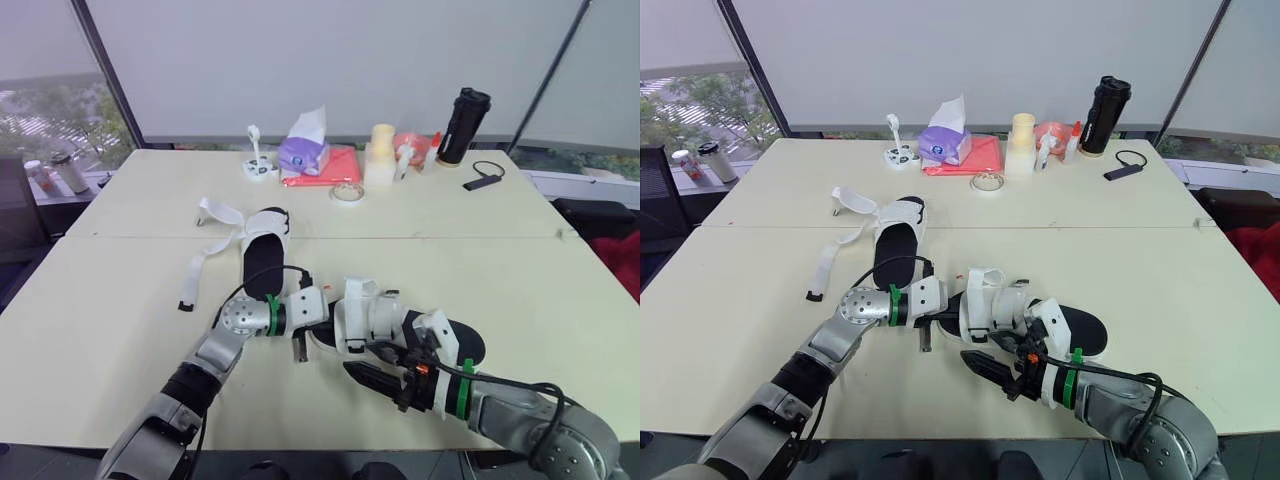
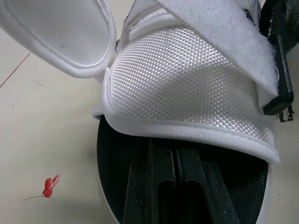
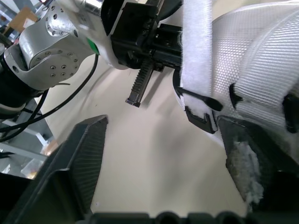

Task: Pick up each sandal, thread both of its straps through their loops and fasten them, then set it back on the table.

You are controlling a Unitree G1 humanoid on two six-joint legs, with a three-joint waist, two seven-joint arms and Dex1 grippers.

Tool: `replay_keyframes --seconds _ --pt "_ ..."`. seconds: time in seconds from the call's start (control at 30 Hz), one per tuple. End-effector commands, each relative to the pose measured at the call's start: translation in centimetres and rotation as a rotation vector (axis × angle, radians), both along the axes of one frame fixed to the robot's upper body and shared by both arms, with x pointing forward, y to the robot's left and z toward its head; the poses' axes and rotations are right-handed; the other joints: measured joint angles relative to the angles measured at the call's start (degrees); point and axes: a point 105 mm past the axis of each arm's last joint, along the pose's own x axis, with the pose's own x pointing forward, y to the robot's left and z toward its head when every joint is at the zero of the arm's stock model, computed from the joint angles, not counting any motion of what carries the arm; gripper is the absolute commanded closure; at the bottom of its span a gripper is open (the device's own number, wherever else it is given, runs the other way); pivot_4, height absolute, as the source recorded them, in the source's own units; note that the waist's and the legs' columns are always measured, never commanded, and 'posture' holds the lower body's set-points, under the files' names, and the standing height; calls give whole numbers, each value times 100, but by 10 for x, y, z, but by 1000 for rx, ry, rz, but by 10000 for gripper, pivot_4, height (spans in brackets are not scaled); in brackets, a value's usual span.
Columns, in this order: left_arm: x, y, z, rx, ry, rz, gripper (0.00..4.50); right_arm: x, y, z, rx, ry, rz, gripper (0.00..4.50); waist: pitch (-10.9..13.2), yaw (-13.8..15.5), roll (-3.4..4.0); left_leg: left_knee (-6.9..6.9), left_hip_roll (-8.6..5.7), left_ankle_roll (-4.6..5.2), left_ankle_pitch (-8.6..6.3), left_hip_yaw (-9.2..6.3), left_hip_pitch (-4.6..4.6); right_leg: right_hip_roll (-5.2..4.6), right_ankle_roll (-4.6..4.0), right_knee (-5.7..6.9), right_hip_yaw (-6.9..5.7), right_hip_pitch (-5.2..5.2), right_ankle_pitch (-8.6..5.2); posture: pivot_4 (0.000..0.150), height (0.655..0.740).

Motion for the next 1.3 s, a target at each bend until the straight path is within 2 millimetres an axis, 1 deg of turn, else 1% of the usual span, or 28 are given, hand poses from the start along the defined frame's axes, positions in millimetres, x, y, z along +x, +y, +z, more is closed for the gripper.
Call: replay_keyframes --seconds 0.03,0.17,0.2,0.5,0.57,0.7,0.83,1.0,1.07,1.2,1.3 --pt "-26 19 -73 203 234 19 45000 1 11 2 25 -4 26 23039 -2 2 3 0 0 0 0 0 0 0 0 0 0 0 0 1500 7400" --pt "-26 19 -73 201 234 21 45000 1 13 -1 23 12 24 43559 -9 33 18 -1 0 0 0 0 -11 0 0 0 -2 -13 0 1500 7400" --pt "-26 19 -73 201 233 21 45000 1 13 -1 21 14 24 44626 -9 33 20 0 0 0 0 0 -14 -1 0 -2 -2 -15 0 1500 7400" --pt "-26 19 -73 200 232 23 45000 -3 10 3 43 46 25 44626 -10 36 21 -2 0 0 0 0 -16 -1 0 -4 -5 -14 0 1500 7400" --pt "-26 19 -73 200 232 23 45000 -8 11 2 44 70 47 44626 -9 36 21 -2 0 0 0 0 -17 -1 0 -5 -5 -15 0 1500 7400" --pt "-26 18 -73 200 234 22 45000 -24 13 3 87 147 121 44626 -9 37 21 -3 0 0 0 0 -19 -2 0 -6 -7 -15 0 1500 7400" --pt "-27 17 -74 199 239 19 45000 -49 11 0 110 241 217 44626 -6 39 18 -3 0 0 0 0 -20 -3 1 -9 -9 -13 0 1500 7400" --pt "-31 15 -75 198 253 8 45000 -76 10 -7 122 324 277 44626 -5 41 13 -2 0 0 0 0 -19 -3 1 -10 -9 -11 0 1500 7400" --pt "-34 15 -76 201 258 0 45000 -82 10 -8 136 345 284 44626 -6 42 13 -3 0 0 0 0 -19 -3 1 -13 -9 -10 -1 1500 7400" --pt "-39 12 -78 210 270 -32 45000 -97 15 3 215 361 295 44626 -10 60 16 -8 0 8 -5 -1 -25 -3 4 -28 -11 -10 -2 1500 7400" --pt "-40 11 -79 220 274 -53 45000 -102 25 7 236 362 307 44626 -19 60 23 -16 0 26 -17 -2 -26 -3 9 -53 -13 0 -2 1500 7400"
